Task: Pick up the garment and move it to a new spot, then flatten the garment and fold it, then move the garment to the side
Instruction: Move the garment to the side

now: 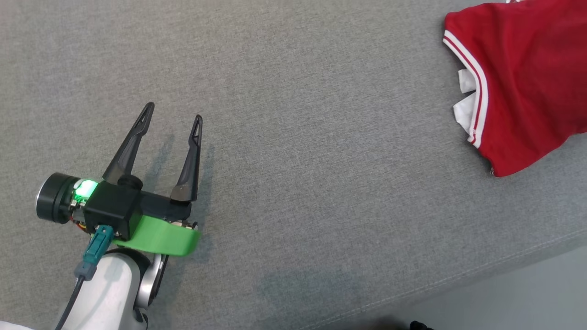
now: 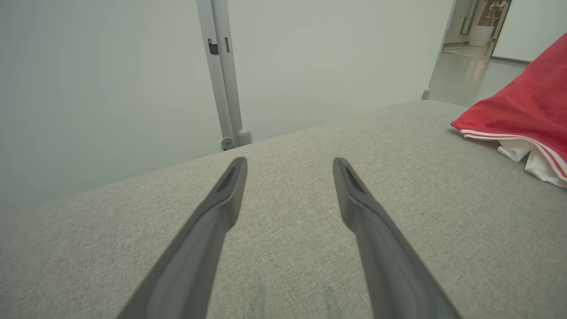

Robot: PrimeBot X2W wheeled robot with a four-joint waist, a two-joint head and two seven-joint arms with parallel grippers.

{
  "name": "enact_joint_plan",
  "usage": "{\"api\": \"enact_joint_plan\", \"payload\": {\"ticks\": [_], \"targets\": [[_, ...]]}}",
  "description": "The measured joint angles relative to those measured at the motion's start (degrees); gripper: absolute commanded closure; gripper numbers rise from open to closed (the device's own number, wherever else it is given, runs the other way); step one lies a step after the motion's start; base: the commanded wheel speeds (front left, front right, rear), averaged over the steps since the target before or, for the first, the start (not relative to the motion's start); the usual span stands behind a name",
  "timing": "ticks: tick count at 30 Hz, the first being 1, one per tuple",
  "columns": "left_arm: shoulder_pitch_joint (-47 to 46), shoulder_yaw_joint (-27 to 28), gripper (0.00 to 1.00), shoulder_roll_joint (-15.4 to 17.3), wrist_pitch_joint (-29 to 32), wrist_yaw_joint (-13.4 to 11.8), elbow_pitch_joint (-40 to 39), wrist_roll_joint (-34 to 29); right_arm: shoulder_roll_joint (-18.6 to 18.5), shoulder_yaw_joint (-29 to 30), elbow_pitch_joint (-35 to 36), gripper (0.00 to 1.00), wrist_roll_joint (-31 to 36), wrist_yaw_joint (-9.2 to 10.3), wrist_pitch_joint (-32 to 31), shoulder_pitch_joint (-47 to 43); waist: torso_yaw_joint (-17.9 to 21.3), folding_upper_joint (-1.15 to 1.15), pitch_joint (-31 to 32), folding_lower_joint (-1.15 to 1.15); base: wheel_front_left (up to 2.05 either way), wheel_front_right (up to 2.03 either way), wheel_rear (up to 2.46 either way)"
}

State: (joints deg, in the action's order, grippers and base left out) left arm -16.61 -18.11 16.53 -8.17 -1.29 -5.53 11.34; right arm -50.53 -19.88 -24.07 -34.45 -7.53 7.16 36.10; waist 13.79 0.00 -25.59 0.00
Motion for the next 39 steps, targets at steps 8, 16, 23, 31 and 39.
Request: {"api": "enact_joint_plan", "payload": {"ticks": [8, 16, 23, 31, 39], "targets": [[-2.9, -1.0, 0.0, -0.1, 0.0, 0.3, 0.1, -0.4, 1.3, 4.2, -12.1, 0.0, -2.4, 0.0, -0.7, 1.8, -2.6, 0.0, -3.6, 0.0, 0.0, 0.0, 0.0], [-3.2, -1.3, 0.0, -0.8, -1.3, 0.1, 2.5, -0.3, 6.3, 6.2, -20.2, 0.0, -2.1, 0.0, 3.7, 1.7, -4.7, 0.0, -4.6, 0.0, 0.0, 0.0, 0.0], [-1.3, -0.4, 0.0, -0.8, -2.6, -1.1, 4.4, 0.9, 11.9, 10.6, -18.1, 0.0, 0.9, 0.0, 7.6, -1.5, -4.6, 0.0, -1.1, 0.0, 0.0, 0.0, 0.0], [3.8, 0.6, 0.0, -1.1, -3.5, -2.5, 5.5, 3.1, 18.6, 22.3, -8.5, 0.0, 8.4, 0.0, 7.9, -10.9, -4.0, -0.01, 5.6, 0.0, 0.0, 0.0, 0.0], [8.3, 1.8, 0.0, -1.5, -3.9, -4.2, 5.7, 5.2, 28.2, 27.0, 7.1, 0.0, 14.3, 0.0, 5.4, -21.8, -4.8, 0.0, 12.4, 0.0, 0.0, 0.0, 0.0]]}}
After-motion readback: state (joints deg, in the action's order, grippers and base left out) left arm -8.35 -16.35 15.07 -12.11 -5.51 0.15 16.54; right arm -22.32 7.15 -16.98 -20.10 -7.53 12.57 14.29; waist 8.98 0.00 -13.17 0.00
